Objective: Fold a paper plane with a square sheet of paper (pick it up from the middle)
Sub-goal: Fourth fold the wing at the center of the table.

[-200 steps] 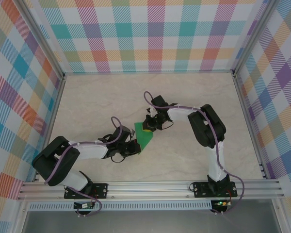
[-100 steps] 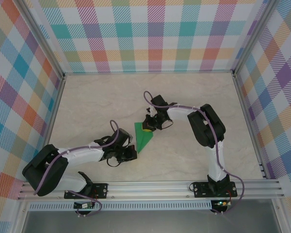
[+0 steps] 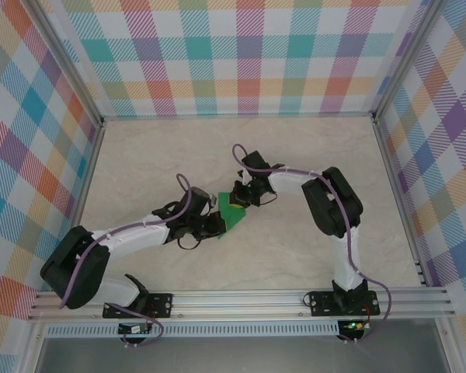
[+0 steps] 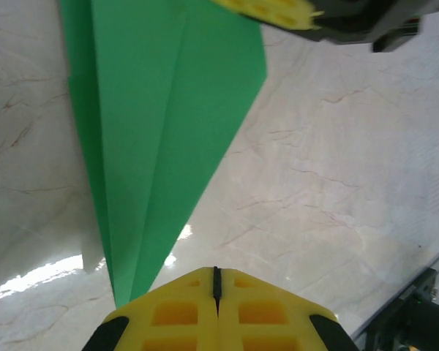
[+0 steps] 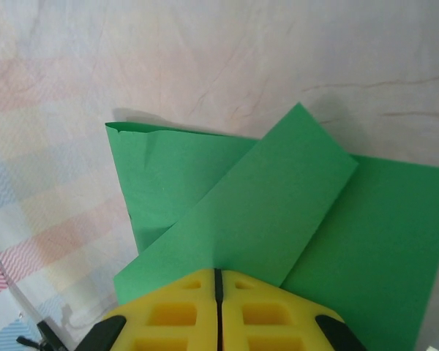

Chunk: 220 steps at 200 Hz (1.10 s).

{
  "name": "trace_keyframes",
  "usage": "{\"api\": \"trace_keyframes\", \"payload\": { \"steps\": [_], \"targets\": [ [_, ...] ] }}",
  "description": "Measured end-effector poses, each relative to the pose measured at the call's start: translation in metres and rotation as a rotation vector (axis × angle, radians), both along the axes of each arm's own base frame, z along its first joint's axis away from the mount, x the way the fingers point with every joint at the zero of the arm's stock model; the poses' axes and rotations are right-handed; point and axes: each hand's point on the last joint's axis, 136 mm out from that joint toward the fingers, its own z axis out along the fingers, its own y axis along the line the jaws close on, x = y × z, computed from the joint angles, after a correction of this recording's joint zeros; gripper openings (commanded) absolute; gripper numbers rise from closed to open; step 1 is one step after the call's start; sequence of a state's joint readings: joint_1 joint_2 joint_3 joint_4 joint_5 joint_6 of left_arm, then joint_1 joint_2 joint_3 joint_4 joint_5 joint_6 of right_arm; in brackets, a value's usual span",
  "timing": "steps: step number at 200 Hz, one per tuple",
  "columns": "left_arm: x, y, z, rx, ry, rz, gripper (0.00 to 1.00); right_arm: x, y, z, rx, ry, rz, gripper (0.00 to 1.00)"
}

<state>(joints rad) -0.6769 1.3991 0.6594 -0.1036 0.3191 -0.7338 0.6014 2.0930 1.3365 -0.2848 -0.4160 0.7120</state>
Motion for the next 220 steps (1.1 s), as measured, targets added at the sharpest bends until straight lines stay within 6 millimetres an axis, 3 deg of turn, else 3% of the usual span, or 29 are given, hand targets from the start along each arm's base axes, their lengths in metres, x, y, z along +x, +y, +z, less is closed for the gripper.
{"api": "trace_keyframes", "payload": {
  "steps": [32,75,107,152,220],
  "targets": [
    [-0.002,0.001,-0.014,0.022,0.033,0.004,0.0,0.0,-0.002,0.001,0.016,-0.009,-0.005,0.1],
    [0.001,0.0,0.001,-0.016,-0.015,0.006,0.0,-0.015,-0.007,0.006,0.05,0.001,0.025,0.12],
    [0.004,-0.001,0.003,-0.024,-0.032,0.011,0.0,-0.021,0.001,0.016,0.084,-0.004,0.055,0.12],
    [0.002,0.004,-0.015,0.018,0.003,0.023,0.0,-0.043,0.015,0.015,0.09,0.01,0.112,0.12],
    [0.001,0.011,-0.036,0.073,0.033,0.04,0.0,-0.055,0.023,0.014,0.098,0.012,0.162,0.12]
  ]
}}
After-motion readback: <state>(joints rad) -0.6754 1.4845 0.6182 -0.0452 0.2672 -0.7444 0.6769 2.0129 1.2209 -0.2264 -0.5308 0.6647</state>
